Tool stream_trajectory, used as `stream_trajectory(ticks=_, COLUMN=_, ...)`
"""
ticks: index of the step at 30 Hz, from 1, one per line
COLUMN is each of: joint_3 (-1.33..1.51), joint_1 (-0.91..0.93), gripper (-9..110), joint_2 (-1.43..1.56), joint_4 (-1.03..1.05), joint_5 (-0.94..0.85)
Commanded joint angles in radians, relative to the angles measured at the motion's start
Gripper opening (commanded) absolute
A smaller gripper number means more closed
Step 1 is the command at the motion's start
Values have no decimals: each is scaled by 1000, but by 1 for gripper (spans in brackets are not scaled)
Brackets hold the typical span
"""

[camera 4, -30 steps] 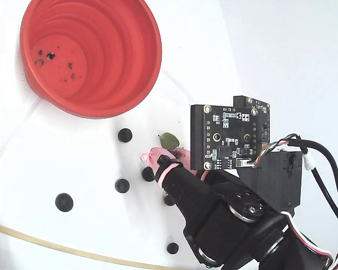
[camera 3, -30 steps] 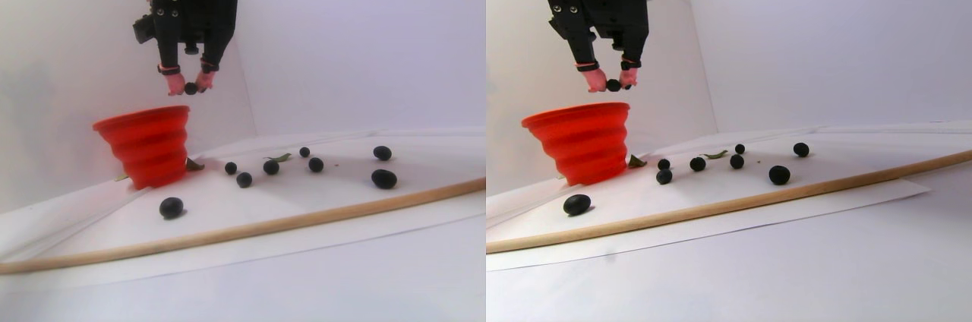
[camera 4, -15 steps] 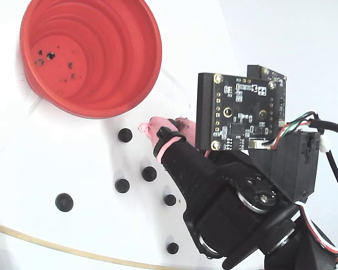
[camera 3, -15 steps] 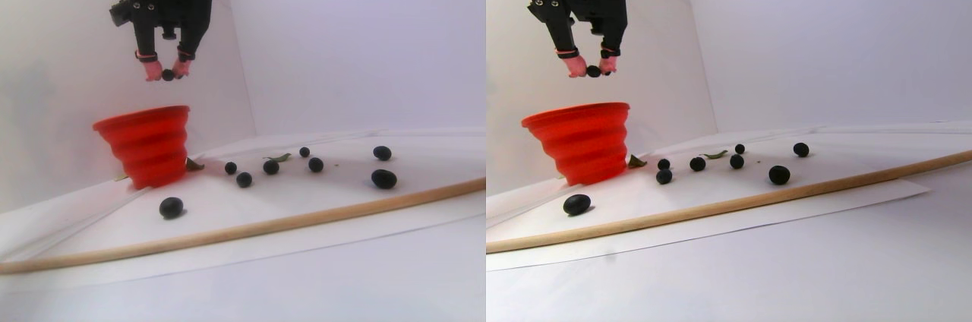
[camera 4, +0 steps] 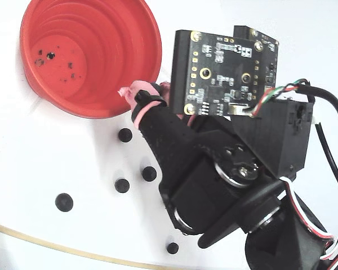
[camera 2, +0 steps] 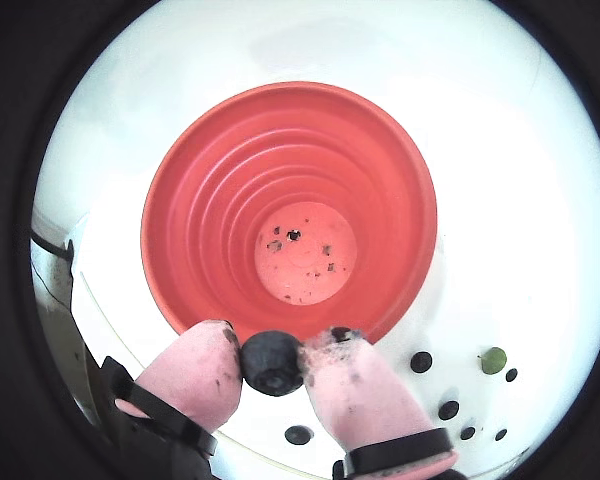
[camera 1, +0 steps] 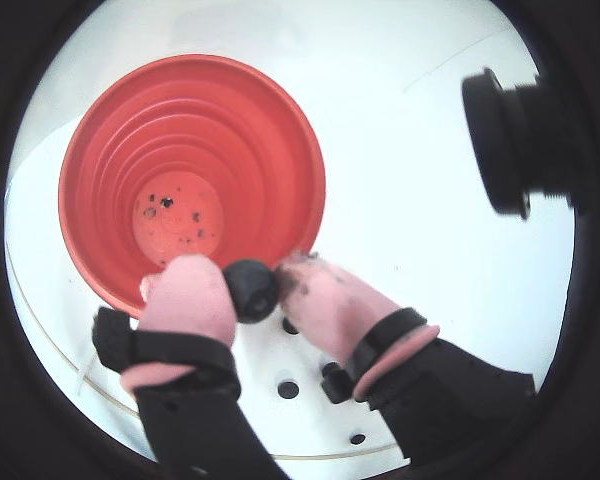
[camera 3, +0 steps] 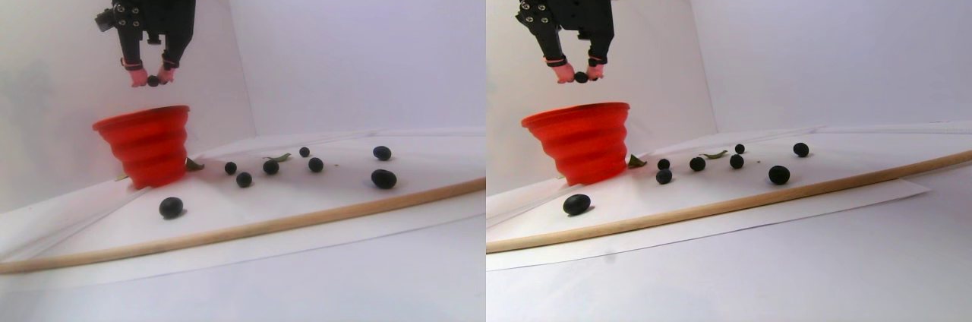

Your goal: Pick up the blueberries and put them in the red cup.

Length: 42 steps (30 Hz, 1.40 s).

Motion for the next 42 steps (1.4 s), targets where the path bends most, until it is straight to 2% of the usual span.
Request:
stream_trajectory(ticks=1, joint_3=-109, joint_1=-41, gripper=11, joint_2=-3, joint_4=-49, joint_5=-11)
stream_trajectory(ticks=10, joint_3=-141, joint_1=-49, gripper=12, joint_2=-83, joint_4=-118, joint_5=-23)
stream_trajectory(ticks=19, joint_3=-146, joint_1=-49, gripper=19, joint_2=-120, joint_4=-183, joint_5=-15)
stream_trajectory(ticks=42, joint_3=-84, joint_1=91, gripper=18, joint_2=28, joint_4=-106, joint_5=-41)
